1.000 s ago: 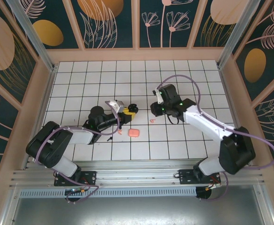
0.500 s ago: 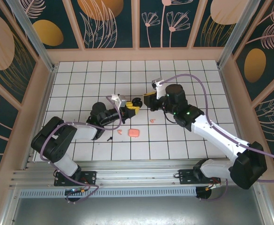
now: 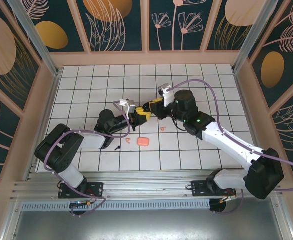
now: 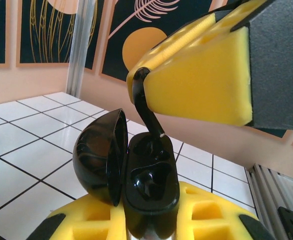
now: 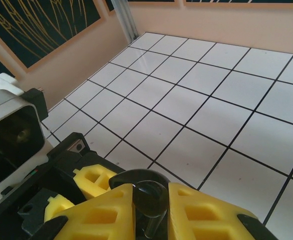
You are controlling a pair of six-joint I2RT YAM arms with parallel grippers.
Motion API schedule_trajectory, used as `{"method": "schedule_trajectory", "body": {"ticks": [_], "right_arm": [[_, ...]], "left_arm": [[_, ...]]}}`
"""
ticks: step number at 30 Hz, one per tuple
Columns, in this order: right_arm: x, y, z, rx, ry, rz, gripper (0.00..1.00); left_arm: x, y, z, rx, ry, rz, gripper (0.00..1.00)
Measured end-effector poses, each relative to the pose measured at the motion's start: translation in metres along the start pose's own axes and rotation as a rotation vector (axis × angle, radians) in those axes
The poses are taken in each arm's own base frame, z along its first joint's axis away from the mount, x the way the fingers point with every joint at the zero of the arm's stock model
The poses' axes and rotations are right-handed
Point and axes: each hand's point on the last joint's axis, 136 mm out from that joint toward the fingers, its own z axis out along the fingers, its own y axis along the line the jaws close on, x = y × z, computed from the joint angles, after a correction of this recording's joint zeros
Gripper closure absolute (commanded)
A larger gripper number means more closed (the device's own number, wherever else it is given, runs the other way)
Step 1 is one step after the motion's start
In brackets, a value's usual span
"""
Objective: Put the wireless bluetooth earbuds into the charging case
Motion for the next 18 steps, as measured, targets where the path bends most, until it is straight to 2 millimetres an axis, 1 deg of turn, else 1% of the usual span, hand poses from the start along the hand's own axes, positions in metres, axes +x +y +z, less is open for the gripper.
{"method": "schedule_trajectory", "body": {"ticks": [12,18], "right_arm": [[0.0011,0.0027,0.0003,-0.016,0.005,-0.025,0.81],[0.0040,0.0020,0.0003,-0.013,0.016,-0.042,0.80]], "left_arm": [[-0.0066,-0.0016,0.0033,0.011,-0.012,-0.001,0.94],[-0.0051,-0.0020,0.0037,0.012,-0.006,-0.008,0.93]]}}
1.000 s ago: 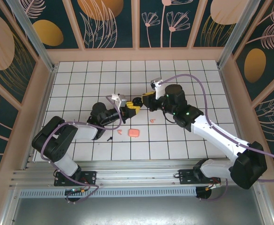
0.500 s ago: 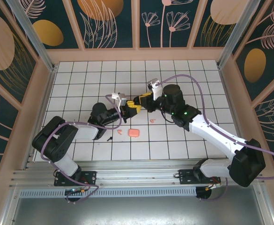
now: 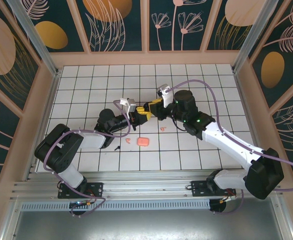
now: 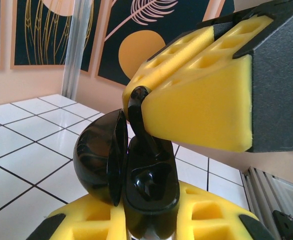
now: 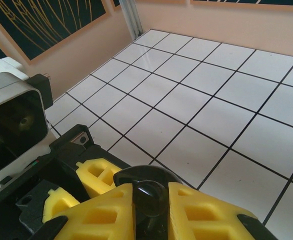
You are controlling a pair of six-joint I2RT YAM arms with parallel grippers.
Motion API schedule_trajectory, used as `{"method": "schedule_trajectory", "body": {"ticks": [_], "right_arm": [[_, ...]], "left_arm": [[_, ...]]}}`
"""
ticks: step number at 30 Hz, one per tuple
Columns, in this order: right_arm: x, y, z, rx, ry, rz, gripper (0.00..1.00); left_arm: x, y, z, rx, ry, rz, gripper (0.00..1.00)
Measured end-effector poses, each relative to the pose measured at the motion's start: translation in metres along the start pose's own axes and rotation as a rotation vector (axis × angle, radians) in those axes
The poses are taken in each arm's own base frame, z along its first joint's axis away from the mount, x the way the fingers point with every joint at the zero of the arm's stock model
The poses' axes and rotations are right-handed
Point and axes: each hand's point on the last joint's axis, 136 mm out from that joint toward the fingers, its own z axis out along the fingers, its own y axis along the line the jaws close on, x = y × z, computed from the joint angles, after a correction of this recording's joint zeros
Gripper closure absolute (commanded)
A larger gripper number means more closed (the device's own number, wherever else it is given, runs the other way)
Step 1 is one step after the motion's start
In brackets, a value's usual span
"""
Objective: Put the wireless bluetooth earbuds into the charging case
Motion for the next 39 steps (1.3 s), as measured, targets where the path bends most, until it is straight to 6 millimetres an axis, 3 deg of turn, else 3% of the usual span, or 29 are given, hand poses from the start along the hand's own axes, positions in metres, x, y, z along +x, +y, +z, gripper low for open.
{"method": "schedule_trajectory", "body": {"ticks": [17,39], "right_arm": [[0.021,0.003,-0.004,-0.019,0.088,-0.037,0.70],[0.014,0.006,-0.015,-0.018,0.068,-0.027,0.42]], "left_arm": [[0.012,0.000,0.003,0.010,0.063,0.002,0.93],[0.008,0.000,0.004,0.004,0.075,0.059,0.92]]}}
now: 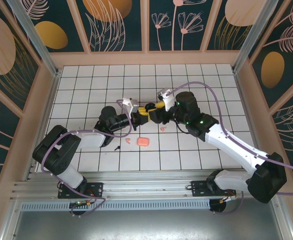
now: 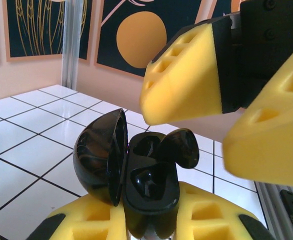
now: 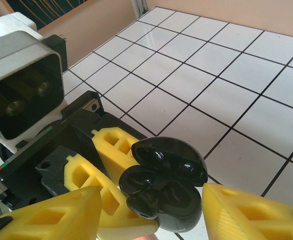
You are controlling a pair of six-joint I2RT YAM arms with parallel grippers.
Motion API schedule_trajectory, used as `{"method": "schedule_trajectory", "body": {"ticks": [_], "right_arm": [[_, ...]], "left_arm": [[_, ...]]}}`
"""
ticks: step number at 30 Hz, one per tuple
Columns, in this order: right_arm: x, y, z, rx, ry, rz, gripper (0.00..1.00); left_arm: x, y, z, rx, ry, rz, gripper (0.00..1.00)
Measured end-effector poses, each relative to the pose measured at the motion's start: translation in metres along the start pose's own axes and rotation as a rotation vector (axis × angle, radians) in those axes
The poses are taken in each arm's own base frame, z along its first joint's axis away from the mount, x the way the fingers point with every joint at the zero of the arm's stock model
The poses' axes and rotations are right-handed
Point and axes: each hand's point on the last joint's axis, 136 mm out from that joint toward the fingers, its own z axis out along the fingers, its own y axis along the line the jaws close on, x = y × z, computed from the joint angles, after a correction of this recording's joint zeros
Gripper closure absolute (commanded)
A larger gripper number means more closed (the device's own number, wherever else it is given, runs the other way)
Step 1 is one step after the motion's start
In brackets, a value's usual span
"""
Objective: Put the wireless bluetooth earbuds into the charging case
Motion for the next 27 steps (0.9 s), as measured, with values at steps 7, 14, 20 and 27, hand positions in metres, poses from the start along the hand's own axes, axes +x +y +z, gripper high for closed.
{"method": "schedule_trajectory", "body": {"ticks": [7,14,20,27], "right_arm": [[-0.014,0.005,-0.008,-0.028,-0.032,0.017,0.40],[-0.026,-0.014,-0.024,-0.030,-0.072,0.115,0.39],[-0.025,-0.013,-0.027,-0.068,-0.063,0.165,0.38],[-0.009,-0.012,-0.015,-0.098,0.004,0.203,0.34]], "left_arm": [[0.003,0.002,0.000,-0.010,0.013,0.004,0.92],[0.004,0.002,0.000,-0.011,0.018,0.010,0.92],[0.003,0.002,0.001,-0.011,0.017,0.011,0.92],[0.001,0.002,0.001,-0.010,0.014,0.014,0.92]]}}
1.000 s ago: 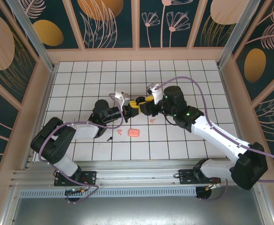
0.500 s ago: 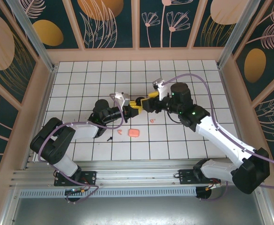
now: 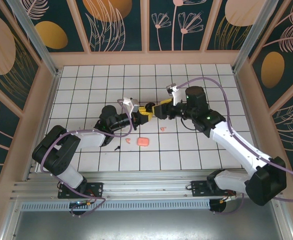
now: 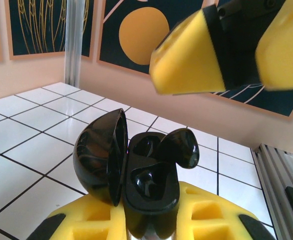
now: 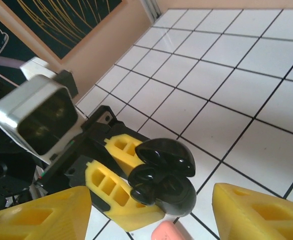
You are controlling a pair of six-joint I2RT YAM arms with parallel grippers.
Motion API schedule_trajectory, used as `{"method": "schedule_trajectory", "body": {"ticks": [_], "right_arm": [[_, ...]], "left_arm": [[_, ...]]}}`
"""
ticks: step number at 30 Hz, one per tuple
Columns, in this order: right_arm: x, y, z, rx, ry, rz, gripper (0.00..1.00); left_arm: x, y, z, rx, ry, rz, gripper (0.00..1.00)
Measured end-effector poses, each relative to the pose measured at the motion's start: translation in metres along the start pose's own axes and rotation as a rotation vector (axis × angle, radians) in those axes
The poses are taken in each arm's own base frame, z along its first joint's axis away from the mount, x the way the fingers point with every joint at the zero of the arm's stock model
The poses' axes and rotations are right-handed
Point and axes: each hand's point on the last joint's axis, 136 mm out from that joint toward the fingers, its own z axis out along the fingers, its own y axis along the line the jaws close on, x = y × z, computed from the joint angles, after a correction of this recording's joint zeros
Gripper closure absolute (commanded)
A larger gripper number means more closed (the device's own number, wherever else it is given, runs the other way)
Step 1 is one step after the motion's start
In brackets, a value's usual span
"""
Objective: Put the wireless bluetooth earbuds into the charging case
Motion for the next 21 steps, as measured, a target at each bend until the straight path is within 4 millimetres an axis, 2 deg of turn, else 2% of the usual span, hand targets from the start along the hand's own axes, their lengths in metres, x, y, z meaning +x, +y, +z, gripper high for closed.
{"method": "schedule_trajectory", "body": {"ticks": [8,21], "right_arm": [[0.011,-0.007,0.012,-0.002,0.054,0.026,0.34],[0.012,-0.007,0.012,-0.004,0.059,0.029,0.33]], "left_arm": [[0.000,0.000,0.000,0.000,0.000,0.000,0.92],[0.000,0.000,0.000,0.000,0.000,0.000,0.92]]}}
